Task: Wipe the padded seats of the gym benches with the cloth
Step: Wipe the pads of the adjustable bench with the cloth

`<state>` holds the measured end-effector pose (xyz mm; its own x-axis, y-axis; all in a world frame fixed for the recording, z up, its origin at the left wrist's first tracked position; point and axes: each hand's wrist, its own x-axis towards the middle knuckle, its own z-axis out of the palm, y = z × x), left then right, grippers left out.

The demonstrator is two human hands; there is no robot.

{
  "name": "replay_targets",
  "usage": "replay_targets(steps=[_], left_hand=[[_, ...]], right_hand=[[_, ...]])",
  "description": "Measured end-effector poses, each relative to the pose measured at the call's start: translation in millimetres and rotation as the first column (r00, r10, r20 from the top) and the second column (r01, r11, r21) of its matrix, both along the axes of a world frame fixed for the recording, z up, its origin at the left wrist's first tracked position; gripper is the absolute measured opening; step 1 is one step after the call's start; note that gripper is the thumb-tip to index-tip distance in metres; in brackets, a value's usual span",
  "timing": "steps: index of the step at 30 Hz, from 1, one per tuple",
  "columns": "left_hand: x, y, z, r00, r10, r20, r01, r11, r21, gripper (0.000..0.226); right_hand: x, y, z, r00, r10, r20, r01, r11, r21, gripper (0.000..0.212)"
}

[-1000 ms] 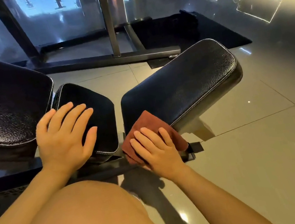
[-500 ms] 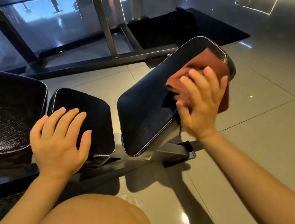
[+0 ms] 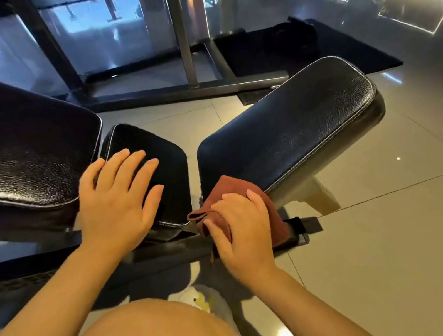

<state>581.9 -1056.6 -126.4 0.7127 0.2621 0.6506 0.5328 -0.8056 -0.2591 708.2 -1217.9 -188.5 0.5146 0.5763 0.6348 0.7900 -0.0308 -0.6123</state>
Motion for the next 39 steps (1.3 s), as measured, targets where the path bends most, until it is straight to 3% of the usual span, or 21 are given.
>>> replay_targets(steps=[2,3,4,6,7,9,11,13,14,16,17,18,22,24,26,29,31,35,37,39], left_hand=[[-9,-6,10,0.996,-0.024,-0.084,0.022,0.999,-0.031,0.043],[-16,-9,21,0.993,-0.034,-0.110,0.033,0.999,-0.010,0.042],[-23,-11,34,0.992,-0.036,-0.118,0.039,0.999,0.020,0.040],[-39,-14,69,0.996,-0.012,-0.092,0.016,0.999,0.041,0.037],[-49,-14,85,0.998,0.012,-0.067,-0.010,0.999,0.034,0.037],[-76,-12,110,0.997,0.076,-0.011,-0.076,0.997,0.011,0.037],[-114,-9,115,0.987,0.148,0.059,-0.146,0.988,-0.044,0.038],[-156,-6,107,0.962,0.247,0.115,-0.236,0.966,-0.104,0.042],[-175,-4,101,0.947,0.297,0.125,-0.281,0.951,-0.130,0.044],[-204,1,93,0.922,0.368,0.124,-0.341,0.920,-0.191,0.049],[-211,4,92,0.915,0.384,0.126,-0.351,0.910,-0.222,0.051],[-216,8,93,0.909,0.393,0.138,-0.352,0.903,-0.246,0.052],[-216,22,99,0.898,0.387,0.208,-0.319,0.900,-0.297,0.054],[-220,28,100,0.897,0.385,0.216,-0.309,0.897,-0.315,0.054],[-227,33,103,0.885,0.394,0.247,-0.302,0.891,-0.340,0.055],[-238,43,109,0.843,0.420,0.337,-0.280,0.876,-0.392,0.055],[-246,49,111,0.819,0.430,0.380,-0.269,0.873,-0.407,0.054],[-264,55,109,0.791,0.451,0.413,-0.225,0.843,-0.488,0.061],[-272,57,109,0.787,0.451,0.420,-0.213,0.838,-0.502,0.060],[-273,56,110,0.786,0.455,0.418,-0.220,0.839,-0.498,0.060]], right_hand=[[-13,0,23,0.943,0.023,-0.333,-0.001,0.998,0.065,0.031],[-16,3,37,0.866,0.036,-0.498,-0.007,0.998,0.060,0.031],[-18,5,51,0.736,0.055,-0.675,-0.025,0.998,0.054,0.031],[-20,15,71,0.361,0.127,-0.924,-0.052,0.992,0.116,0.033],[-23,20,78,0.189,0.190,-0.964,-0.035,0.982,0.186,0.037],[-40,36,90,0.026,0.274,-0.961,0.002,0.962,0.275,0.049],[-61,59,96,0.041,0.288,-0.957,0.028,0.957,0.289,0.056],[-76,84,97,0.157,0.268,-0.951,0.005,0.962,0.272,0.051],[-83,95,96,0.332,0.191,-0.924,-0.040,0.981,0.189,0.052],[-96,112,92,0.720,0.003,-0.694,-0.080,0.994,-0.079,0.066],[-101,117,90,0.843,-0.045,-0.536,-0.058,0.983,-0.173,0.075],[-105,123,90,0.891,-0.064,-0.450,-0.043,0.974,-0.223,0.083],[-113,150,102,0.862,-0.054,-0.504,-0.074,0.970,-0.230,0.081],[-128,163,118,0.879,0.030,-0.477,-0.138,0.971,-0.194,0.079],[-148,170,138,0.934,0.141,-0.328,-0.210,0.960,-0.184,0.079],[-183,183,165,0.962,0.259,-0.088,-0.271,0.946,-0.179,0.054],[-213,199,185,0.946,0.325,0.015,-0.319,0.936,-0.151,0.051],[-259,234,221,0.864,0.491,0.113,-0.463,0.862,-0.206,0.066],[-257,238,225,0.821,0.550,0.154,-0.507,0.826,-0.248,0.071],[-241,232,216,0.767,0.604,0.218,-0.547,0.792,-0.271,0.064]])
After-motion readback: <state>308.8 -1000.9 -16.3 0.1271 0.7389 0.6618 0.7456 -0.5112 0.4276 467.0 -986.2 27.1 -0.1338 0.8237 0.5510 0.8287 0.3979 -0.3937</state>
